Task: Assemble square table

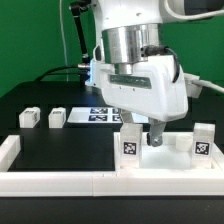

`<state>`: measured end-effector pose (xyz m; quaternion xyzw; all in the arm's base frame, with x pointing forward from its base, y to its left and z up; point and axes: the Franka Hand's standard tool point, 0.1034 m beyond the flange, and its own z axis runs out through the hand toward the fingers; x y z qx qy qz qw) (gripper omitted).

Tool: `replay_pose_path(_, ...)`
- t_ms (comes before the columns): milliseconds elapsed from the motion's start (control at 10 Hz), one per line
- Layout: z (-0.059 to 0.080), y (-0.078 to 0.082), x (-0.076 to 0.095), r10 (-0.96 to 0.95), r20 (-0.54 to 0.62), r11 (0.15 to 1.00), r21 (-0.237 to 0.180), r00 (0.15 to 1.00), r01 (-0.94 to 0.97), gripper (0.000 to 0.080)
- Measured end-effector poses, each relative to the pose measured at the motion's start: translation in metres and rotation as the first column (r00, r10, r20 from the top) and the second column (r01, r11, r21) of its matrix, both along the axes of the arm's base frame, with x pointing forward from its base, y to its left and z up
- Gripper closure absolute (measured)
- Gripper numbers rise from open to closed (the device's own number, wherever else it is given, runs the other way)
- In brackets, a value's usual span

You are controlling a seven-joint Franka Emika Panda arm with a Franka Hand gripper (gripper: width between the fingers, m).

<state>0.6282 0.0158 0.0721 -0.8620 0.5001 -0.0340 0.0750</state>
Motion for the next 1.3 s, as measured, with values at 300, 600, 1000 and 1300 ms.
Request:
replay_pose_path(300,-0.002,-0.005,0.003,0.528,-0.002,0.842,-0.133,0.849,-0.523,0.0151)
replay_pose_path(600,-0.002,-0.011,0.005,0.657,-0.013,0.743,-0.158,0.754,-0.65,0.0204)
replay_pose_path(1000,-0.003,-0.015,0.004,0.433,-0.004,0.894,-0.126,0.902,-0.43,0.0509)
replay_pose_path(1300,-0.002,-0.016,-0.001,-0.037,-0.045,0.997,-0.065,0.998,0.034,0.0509)
